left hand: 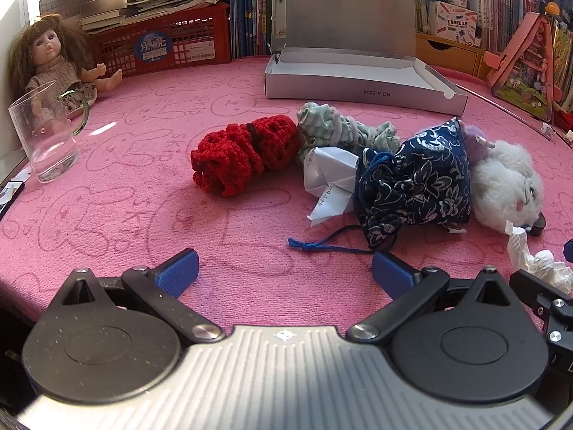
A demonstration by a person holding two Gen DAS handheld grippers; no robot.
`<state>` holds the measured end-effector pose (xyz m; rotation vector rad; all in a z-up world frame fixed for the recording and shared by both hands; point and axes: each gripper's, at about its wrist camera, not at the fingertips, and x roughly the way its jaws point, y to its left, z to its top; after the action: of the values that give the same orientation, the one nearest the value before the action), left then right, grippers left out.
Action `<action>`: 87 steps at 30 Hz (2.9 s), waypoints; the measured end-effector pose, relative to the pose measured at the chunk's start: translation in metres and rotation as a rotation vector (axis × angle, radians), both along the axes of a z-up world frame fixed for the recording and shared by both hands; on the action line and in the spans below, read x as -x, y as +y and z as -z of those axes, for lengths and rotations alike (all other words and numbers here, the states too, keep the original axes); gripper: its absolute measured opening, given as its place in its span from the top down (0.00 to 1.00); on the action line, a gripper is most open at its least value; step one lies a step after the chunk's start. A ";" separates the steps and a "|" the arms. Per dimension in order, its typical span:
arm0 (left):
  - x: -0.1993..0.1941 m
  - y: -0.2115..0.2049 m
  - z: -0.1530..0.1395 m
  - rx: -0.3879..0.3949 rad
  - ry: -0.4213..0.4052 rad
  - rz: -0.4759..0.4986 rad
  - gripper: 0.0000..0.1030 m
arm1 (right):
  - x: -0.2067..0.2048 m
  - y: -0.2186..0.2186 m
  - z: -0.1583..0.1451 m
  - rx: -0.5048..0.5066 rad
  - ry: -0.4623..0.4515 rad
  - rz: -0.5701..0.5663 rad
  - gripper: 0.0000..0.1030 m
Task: Organize objects
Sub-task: 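Close the right gripper on the white tissue wad while the left gripper approaches the blue floral pouch, then close the left gripper on the blue floral pouch and lift it while the right gripper holds the tissue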
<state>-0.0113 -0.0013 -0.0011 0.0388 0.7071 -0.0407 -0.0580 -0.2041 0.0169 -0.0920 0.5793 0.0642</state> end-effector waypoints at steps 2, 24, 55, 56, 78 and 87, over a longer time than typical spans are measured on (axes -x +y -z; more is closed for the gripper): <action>0.001 0.000 -0.004 0.012 -0.027 0.016 0.00 | -0.001 -0.001 -0.001 -0.007 0.004 0.005 0.24; -0.002 -0.047 -0.026 0.068 -0.169 0.203 0.00 | 0.000 -0.017 -0.004 -0.139 0.007 0.021 0.63; -0.041 -0.086 0.009 -0.057 -0.150 0.137 0.00 | -0.009 -0.049 -0.001 -0.200 -0.009 0.149 0.62; -0.042 -0.086 0.009 -0.054 -0.149 0.129 0.00 | -0.009 -0.049 -0.001 -0.200 -0.009 0.149 0.62; -0.024 -0.065 -0.010 0.023 -0.188 0.123 0.22 | -0.010 -0.047 -0.003 -0.210 -0.031 0.143 0.62; -0.009 -0.055 -0.026 0.039 -0.244 0.146 0.32 | -0.014 -0.042 -0.011 -0.201 -0.065 0.122 0.63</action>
<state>-0.0019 -0.0562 0.0245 0.0570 0.4586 -0.1870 -0.0438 -0.2463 0.0278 0.1364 0.5096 0.0010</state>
